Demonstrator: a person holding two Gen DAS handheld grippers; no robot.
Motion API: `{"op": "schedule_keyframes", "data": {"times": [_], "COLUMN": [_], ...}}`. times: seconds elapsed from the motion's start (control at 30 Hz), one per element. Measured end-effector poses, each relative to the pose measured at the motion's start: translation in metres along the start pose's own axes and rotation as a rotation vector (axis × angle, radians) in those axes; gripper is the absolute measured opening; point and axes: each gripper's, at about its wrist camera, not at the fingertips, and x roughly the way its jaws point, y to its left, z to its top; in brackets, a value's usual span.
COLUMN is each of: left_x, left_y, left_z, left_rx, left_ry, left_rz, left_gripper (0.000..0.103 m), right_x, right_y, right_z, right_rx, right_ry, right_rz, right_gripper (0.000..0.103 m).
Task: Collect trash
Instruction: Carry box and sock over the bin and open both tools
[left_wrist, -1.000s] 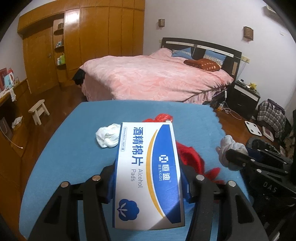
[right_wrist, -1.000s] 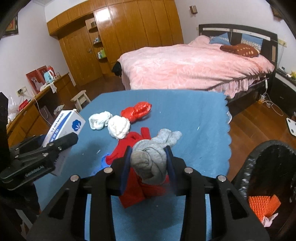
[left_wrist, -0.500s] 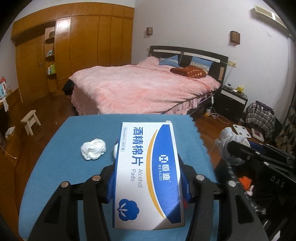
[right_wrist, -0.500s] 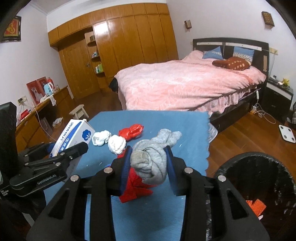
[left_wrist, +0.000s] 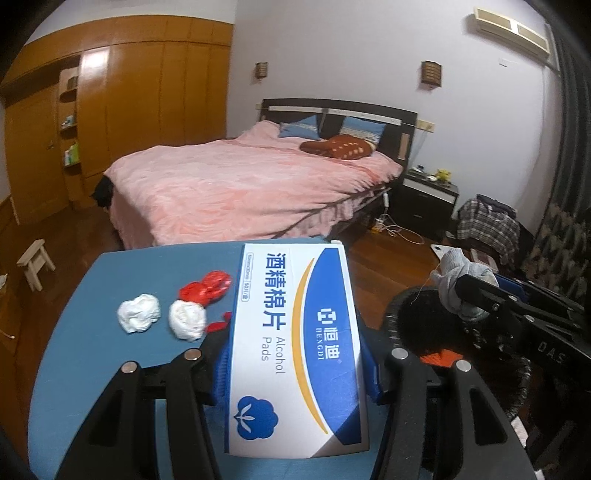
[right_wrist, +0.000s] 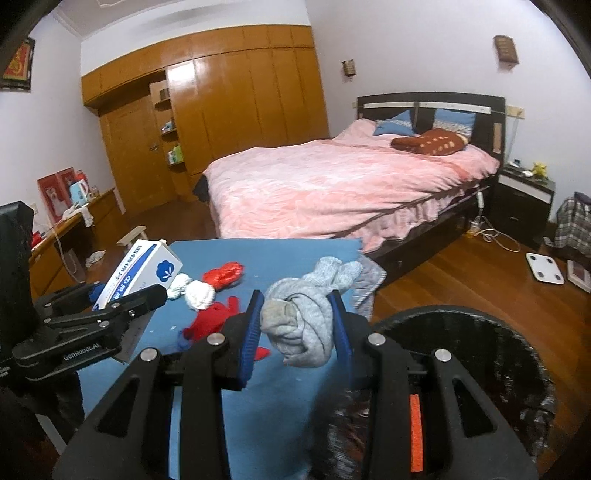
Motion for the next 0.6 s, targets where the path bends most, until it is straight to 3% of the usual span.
{"op": "schedule_keyframes", "data": {"times": [0.6], "left_x": [0.05], "left_y": [-0.136], "left_z": [-0.002], "left_rx": [0.152], "left_ry": [0.011], "left_rz": [-0.171], "left_gripper": [0.054], "right_x": [-0.05], "right_y": [-0.117], "right_z": [-0.039], "right_rx": [0.124], "right_ry": [-0.002], "right_rz": [-0.215], "right_gripper": [0.035]}}
